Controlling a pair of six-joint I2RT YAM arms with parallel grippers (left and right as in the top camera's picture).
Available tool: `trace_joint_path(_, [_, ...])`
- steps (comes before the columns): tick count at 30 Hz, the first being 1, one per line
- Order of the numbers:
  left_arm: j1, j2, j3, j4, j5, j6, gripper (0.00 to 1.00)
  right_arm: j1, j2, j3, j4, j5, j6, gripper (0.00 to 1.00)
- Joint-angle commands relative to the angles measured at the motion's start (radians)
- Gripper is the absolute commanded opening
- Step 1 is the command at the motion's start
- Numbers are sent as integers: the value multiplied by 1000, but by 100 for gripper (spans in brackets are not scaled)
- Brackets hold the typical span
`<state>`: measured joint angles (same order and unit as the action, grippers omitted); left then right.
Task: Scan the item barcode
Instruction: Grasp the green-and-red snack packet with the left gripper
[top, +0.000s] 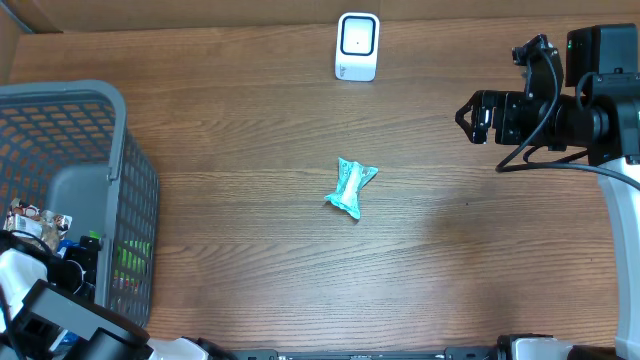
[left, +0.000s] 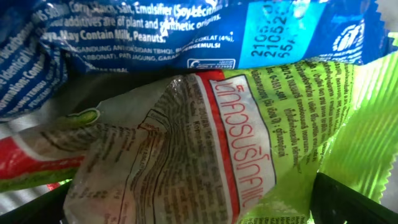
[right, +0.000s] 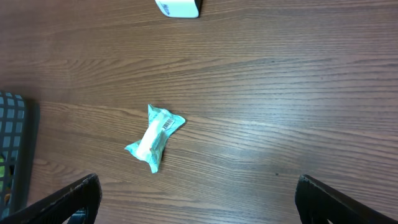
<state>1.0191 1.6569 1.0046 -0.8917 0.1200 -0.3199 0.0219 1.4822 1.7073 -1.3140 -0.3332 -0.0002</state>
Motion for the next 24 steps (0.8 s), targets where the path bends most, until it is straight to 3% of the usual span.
trace_joint_path(1, [-38, 67, -52, 31, -43, -25, 100, 5, 0, 20, 3, -2, -8, 100])
trace_joint_path(2, [-43, 74, -55, 34, -45, -25, 100, 5, 0, 20, 3, -2, -8, 100])
trace_joint_path(5, [-54, 88, -55, 34, -46, -25, 87, 5, 0, 20, 3, -2, -8, 100])
trace_joint_path(6, [-54, 88, -55, 34, -45, -25, 64, 5, 0, 20, 3, -2, -8, 100])
trace_joint_path(8, [-54, 88, -55, 34, -45, -25, 31, 5, 0, 20, 2, -2, -8, 100])
trace_joint_path(11, [-54, 88, -54, 32, -45, -24, 4, 5, 0, 20, 2, -2, -8, 100])
trace_joint_path(18, [-54, 88, 1, -20, 32, -16, 4, 5, 0, 20, 2, -2, -8, 100])
trace_joint_path(24, [-54, 87, 247, -202, 200, 29, 4, 5, 0, 20, 2, -2, -8, 100])
